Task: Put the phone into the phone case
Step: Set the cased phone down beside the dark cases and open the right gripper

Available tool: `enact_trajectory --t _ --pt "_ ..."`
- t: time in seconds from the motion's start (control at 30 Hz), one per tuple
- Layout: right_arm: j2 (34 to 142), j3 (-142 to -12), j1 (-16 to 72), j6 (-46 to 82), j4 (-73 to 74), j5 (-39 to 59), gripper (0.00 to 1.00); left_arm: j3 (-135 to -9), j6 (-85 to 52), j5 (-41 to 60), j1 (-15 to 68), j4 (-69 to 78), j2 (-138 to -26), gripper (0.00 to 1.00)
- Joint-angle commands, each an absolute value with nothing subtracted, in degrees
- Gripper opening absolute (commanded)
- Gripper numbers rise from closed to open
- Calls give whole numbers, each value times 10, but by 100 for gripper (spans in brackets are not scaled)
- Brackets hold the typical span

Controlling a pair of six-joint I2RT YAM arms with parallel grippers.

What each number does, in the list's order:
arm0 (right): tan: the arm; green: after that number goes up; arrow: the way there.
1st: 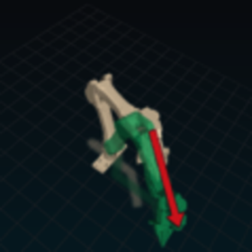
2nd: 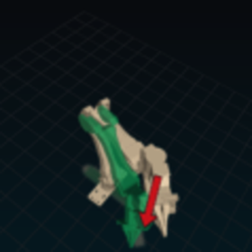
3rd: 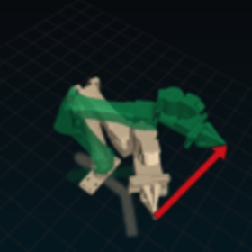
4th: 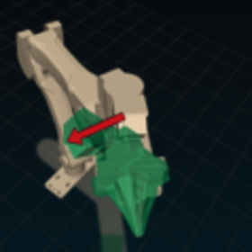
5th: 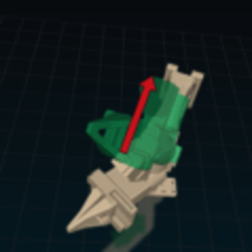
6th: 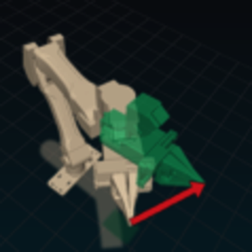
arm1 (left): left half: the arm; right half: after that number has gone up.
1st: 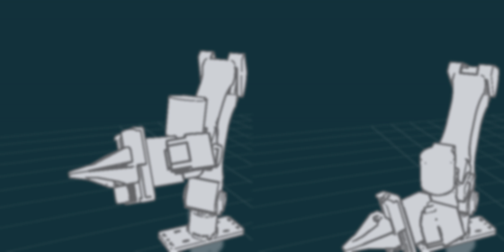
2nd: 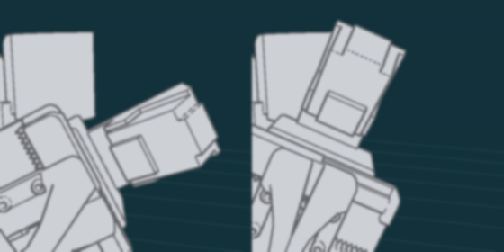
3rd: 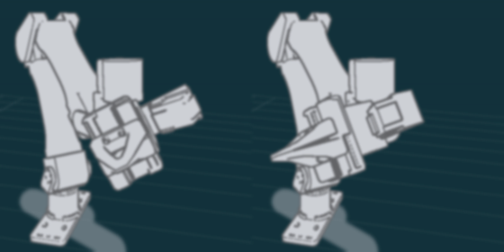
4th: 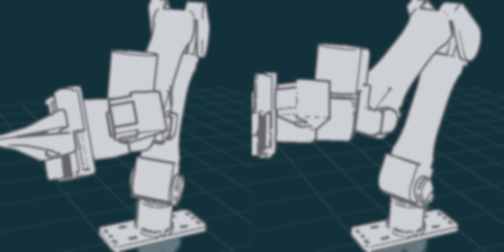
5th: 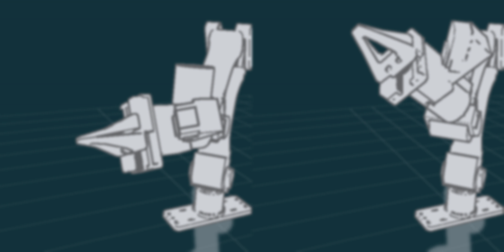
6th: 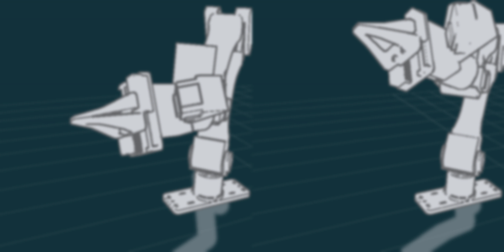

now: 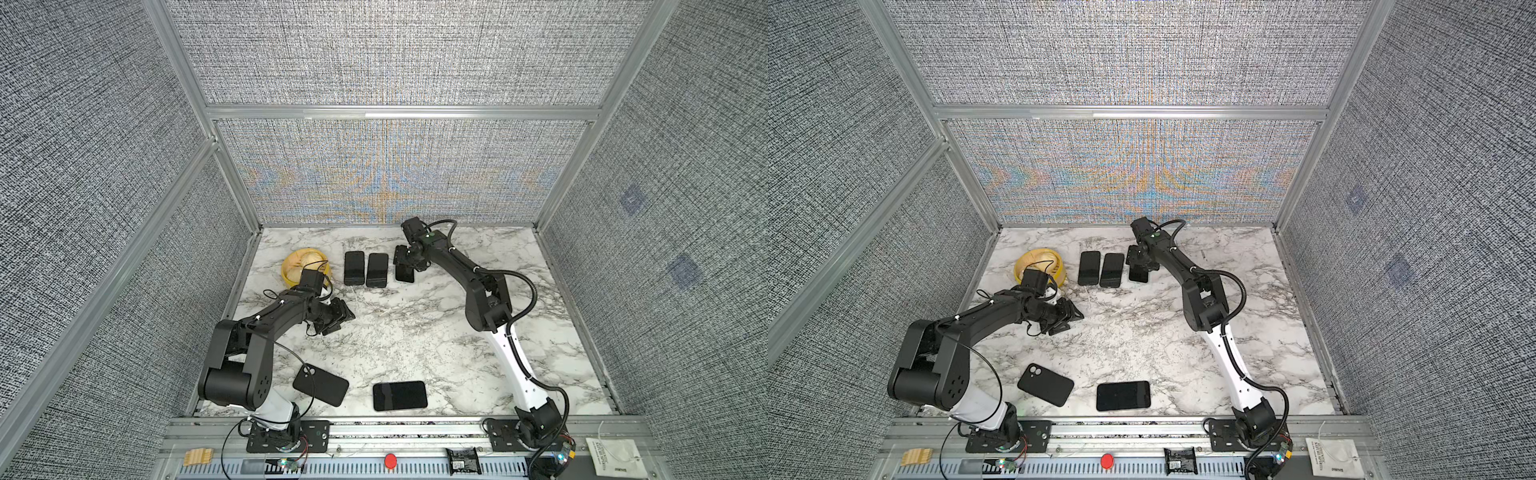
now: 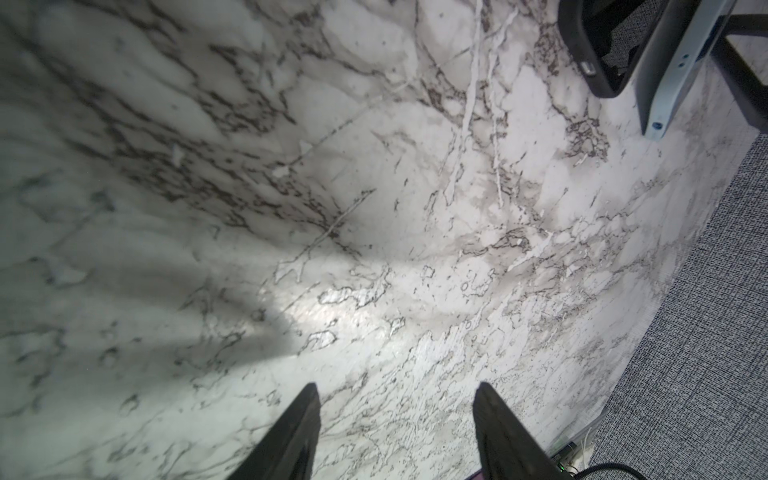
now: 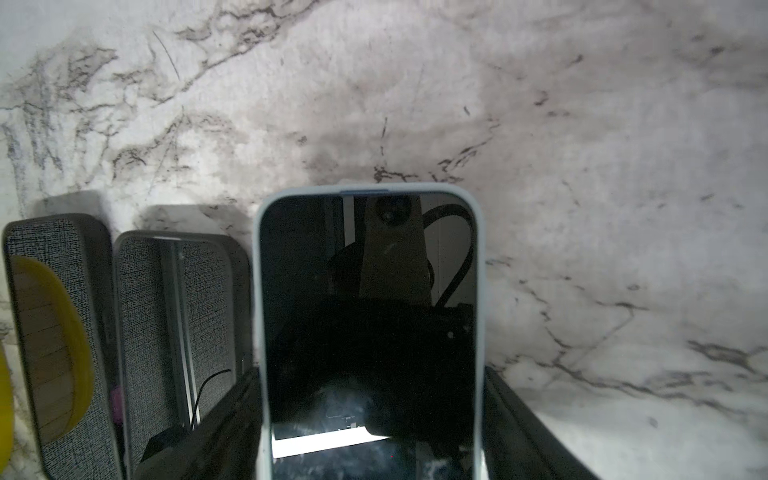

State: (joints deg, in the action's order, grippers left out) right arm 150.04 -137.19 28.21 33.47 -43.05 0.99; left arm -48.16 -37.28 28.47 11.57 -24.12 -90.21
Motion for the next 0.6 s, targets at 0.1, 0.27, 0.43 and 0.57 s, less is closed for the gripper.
enact_trajectory --t 0.1,0.27,0.43,0.57 --pt "1496 -1357 282 339 -441 32 77 -485 -366 285 114 -241 -904 61" --pt "1479 -1326 285 344 -441 33 76 -484 -366 285 113 -241 -903 61" --pt "1464 -1309 288 345 -435 26 76 -483 -366 287 112 -236 -904 60" --pt "1466 -1309 288 347 -433 23 77 -480 -367 287 112 -236 -899 60"
